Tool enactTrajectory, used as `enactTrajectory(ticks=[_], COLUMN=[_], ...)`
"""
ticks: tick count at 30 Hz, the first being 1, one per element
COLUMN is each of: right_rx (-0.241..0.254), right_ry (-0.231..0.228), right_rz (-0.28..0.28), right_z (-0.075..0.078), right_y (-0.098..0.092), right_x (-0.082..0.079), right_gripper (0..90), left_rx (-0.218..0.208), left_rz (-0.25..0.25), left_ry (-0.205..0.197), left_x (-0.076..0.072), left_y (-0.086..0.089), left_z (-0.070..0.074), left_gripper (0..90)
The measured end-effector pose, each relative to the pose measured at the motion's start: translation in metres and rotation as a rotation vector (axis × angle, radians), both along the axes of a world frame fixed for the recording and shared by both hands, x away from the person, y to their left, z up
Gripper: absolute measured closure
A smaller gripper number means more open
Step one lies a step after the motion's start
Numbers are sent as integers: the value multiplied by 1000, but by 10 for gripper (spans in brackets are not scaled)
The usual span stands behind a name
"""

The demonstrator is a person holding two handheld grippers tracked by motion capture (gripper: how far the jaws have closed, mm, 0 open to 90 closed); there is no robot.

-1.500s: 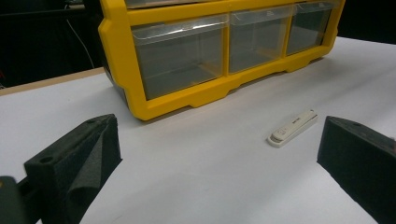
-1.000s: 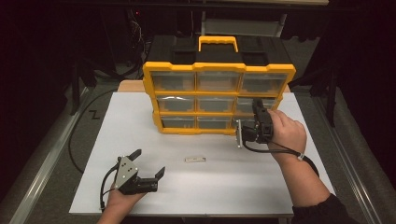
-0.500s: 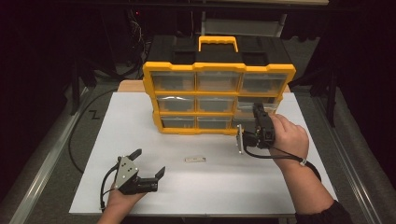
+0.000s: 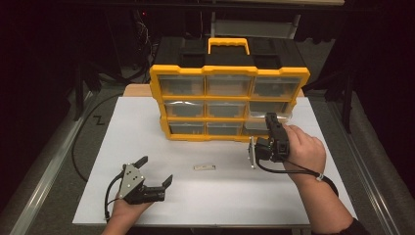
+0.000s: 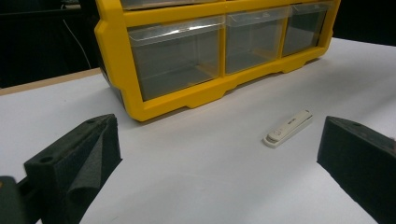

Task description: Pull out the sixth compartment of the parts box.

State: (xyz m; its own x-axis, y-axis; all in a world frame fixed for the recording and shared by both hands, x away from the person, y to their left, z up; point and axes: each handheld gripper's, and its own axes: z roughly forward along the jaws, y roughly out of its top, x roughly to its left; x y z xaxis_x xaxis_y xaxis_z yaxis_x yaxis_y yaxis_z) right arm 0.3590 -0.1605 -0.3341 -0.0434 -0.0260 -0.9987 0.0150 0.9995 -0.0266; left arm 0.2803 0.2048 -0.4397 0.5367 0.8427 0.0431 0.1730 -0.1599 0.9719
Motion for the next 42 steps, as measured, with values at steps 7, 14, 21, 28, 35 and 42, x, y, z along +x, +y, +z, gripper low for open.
enactTrajectory(ticks=[7, 14, 21, 28, 35, 42], right_rx=[-12, -13, -13, -14, -12, -11], right_ry=[-2, -1, 3, 4, 3, -4], right_rz=[8, 12, 13, 15, 17, 23], right_z=[1, 1, 1, 1, 1, 0], right_y=[-1, -1, -2, -2, -3, -3], right_x=[-5, -11, -18, -23, -27, -30], right_gripper=[804, 804, 804, 804, 803, 804], left_rx=[5, 5, 9, 9, 10, 8], left_rz=[-6, -9, -16, -18, -22, -19], left_ry=[0, -1, 0, -1, -1, -2], left_x=[0, 0, 0, 1, 1, 1], left_y=[0, -1, -2, -2, -3, -2], left_z=[0, 0, -1, 0, 0, 0], left_gripper=[3, 3, 3, 3, 3, 3])
